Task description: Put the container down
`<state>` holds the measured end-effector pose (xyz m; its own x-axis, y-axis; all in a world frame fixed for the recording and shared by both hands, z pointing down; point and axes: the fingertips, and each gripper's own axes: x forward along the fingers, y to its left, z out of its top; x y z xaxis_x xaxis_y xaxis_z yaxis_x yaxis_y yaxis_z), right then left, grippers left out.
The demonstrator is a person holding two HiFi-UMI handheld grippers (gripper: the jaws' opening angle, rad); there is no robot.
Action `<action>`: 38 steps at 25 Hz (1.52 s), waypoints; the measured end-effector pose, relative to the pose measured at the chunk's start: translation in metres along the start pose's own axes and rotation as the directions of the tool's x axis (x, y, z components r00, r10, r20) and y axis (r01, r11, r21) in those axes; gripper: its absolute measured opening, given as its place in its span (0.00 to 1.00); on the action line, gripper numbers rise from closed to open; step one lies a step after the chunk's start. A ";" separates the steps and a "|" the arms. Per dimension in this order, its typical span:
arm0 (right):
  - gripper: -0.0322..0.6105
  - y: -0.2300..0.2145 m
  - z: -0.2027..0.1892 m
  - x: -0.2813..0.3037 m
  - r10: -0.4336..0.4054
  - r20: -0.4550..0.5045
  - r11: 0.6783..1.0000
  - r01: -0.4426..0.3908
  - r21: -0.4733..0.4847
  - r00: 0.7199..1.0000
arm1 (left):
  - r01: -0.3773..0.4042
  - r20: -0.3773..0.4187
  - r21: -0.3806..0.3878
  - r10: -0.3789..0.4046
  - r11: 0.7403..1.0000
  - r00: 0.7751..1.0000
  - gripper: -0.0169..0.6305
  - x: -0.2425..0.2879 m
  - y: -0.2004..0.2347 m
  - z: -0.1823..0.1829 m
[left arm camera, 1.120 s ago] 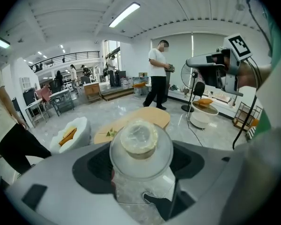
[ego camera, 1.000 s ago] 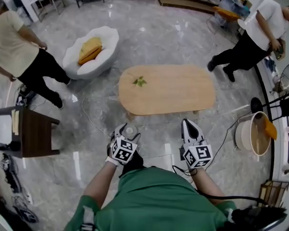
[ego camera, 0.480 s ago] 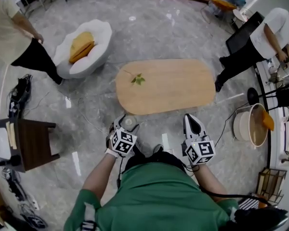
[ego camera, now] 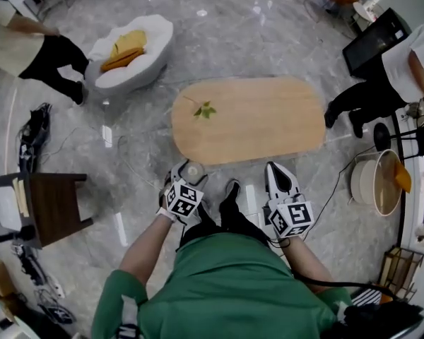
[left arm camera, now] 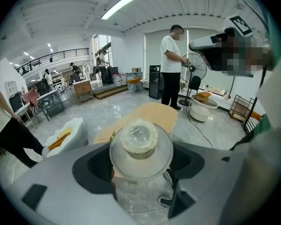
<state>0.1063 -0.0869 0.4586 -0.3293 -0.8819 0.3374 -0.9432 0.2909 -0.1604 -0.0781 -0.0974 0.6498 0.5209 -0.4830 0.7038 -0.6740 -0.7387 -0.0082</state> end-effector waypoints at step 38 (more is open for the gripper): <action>0.07 -0.111 -0.118 0.201 0.028 -0.252 1.000 -0.029 0.001 0.967 | -0.009 -0.176 0.021 0.012 1.000 0.984 0.56 0.291 0.111 -0.101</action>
<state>0.1394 -0.2529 0.6533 -0.3557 -0.7513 0.5558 -0.9334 0.3157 -0.1707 -0.0542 -0.2727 0.9250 0.4122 -0.4018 0.8177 -0.6674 -0.7441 -0.0293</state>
